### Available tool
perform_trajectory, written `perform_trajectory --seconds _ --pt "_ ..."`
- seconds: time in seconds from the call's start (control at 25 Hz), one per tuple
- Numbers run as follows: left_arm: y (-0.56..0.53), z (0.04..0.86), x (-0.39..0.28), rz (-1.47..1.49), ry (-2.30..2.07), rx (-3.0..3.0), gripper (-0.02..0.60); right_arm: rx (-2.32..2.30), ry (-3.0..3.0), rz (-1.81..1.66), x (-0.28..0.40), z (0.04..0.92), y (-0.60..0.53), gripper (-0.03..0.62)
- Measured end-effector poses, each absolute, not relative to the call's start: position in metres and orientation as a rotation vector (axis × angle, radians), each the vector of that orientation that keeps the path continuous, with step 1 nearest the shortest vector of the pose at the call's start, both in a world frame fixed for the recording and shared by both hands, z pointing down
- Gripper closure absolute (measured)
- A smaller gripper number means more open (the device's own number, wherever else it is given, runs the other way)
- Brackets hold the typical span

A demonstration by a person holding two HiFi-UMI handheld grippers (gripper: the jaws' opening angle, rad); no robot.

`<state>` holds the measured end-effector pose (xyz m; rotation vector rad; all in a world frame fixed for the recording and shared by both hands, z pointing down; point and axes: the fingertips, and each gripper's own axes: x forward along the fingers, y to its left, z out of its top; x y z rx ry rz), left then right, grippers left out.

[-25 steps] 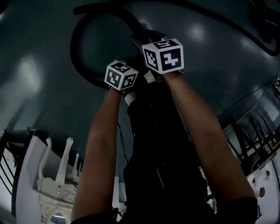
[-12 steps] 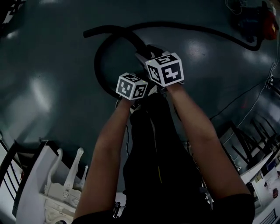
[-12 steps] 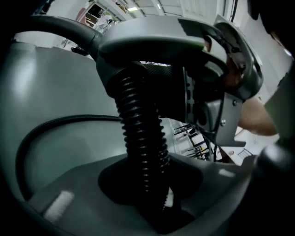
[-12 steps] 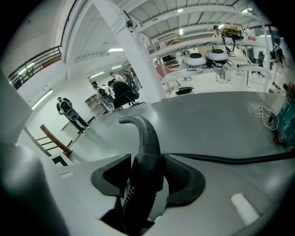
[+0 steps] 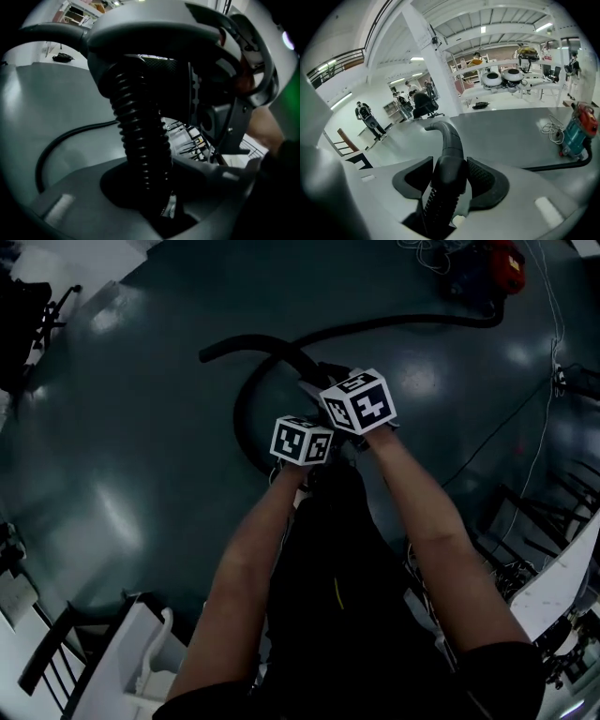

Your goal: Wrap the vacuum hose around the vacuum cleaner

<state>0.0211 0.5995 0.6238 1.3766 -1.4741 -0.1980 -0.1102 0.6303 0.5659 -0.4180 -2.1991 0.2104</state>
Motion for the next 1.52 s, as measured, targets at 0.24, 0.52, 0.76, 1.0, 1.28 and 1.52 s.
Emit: perform_trajectory --seconds 0.24,0.52,0.76,1.0,1.28,1.52 --pt "0.581 0.567 0.053 -0.101 -1.442 1.496 0.449 -0.307 -2.279 0.202 -0.078 0.5 0.603 0.364" --pt "0.563 0.513 0.087 -0.076 -1.414 1.511 0.449 -0.283 -2.313 0.269 -0.045 0.448 0.582 0.362" --pt "0.533 0.478 0.091 -0.053 -1.41 1.549 0.449 -0.256 -2.36 0.314 -0.042 0.412 0.55 0.355" --pt "0.5 0.457 0.093 0.012 -1.402 1.602 0.449 -0.206 -2.418 0.32 -0.037 0.383 0.51 0.35" --pt "0.45 0.439 0.086 0.074 -1.376 1.635 0.448 -0.075 -2.486 0.307 -0.034 0.349 0.437 0.309" --pt "0.408 0.423 0.051 0.014 -1.464 1.588 0.448 0.049 -2.53 0.327 -0.021 0.331 0.373 0.374"
